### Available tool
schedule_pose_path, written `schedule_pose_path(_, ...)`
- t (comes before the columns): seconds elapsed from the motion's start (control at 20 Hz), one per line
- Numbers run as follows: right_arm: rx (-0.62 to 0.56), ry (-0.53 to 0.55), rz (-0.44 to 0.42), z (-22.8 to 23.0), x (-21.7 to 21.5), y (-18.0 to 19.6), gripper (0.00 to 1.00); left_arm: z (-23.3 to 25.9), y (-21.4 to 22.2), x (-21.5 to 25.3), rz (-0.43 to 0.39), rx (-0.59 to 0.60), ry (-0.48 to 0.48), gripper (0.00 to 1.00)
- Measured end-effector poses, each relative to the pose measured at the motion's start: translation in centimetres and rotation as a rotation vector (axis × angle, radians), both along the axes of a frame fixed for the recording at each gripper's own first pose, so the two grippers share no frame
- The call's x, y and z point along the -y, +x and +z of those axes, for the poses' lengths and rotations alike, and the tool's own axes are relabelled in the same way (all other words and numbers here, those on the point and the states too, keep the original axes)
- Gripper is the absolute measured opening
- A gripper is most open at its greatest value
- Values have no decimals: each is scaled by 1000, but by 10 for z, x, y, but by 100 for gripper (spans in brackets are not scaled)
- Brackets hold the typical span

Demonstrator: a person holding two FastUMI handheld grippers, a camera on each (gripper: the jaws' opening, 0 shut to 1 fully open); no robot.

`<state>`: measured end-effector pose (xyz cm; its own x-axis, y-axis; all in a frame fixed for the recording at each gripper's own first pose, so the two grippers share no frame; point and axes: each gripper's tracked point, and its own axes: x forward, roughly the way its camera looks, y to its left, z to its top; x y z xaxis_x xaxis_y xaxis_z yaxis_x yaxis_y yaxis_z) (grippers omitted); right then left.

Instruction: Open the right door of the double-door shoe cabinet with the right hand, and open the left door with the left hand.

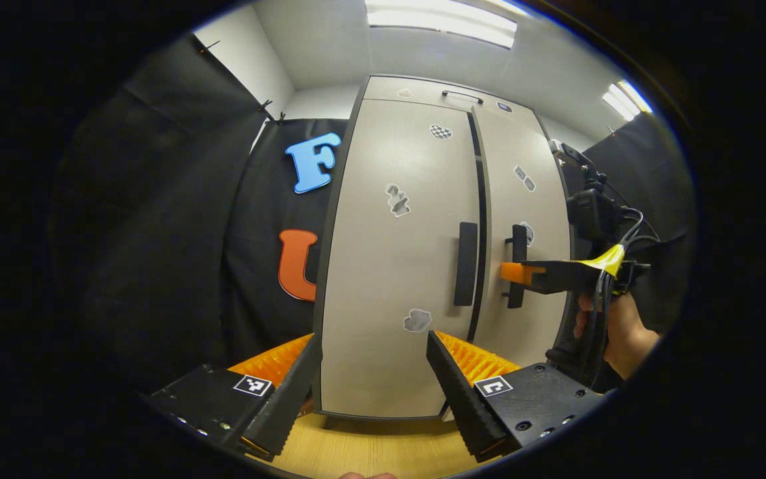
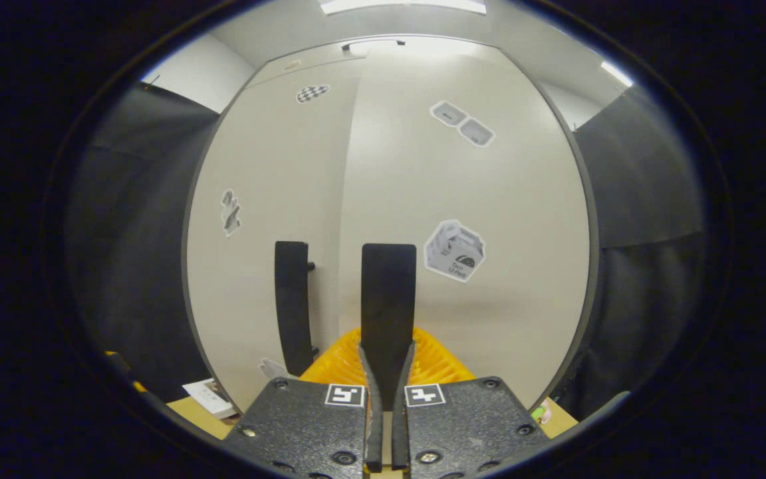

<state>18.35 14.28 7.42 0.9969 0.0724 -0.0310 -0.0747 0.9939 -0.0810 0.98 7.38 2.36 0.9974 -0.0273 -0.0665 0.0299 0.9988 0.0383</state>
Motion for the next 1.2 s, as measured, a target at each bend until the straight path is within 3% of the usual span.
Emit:
schedule_pose_path(0.3, -23, 26, 109, 3, 24, -61, 9, 2, -8, 27, -29, 10, 15, 95)
schedule_pose_path(0.8, -31, 25, 141, 15, 100, -145, 8, -1, -12, 80, -60, 18, 23, 95)
schedule_pose_path(1.0, -17, 4, 80, 21, 158, -167, 8, -10, -12, 102, -71, 6, 13, 95)
schedule_pose_path(1.2, -7, -75, -92, 28, 237, -167, 5, -16, -11, 121, -86, -10, -6, 95)
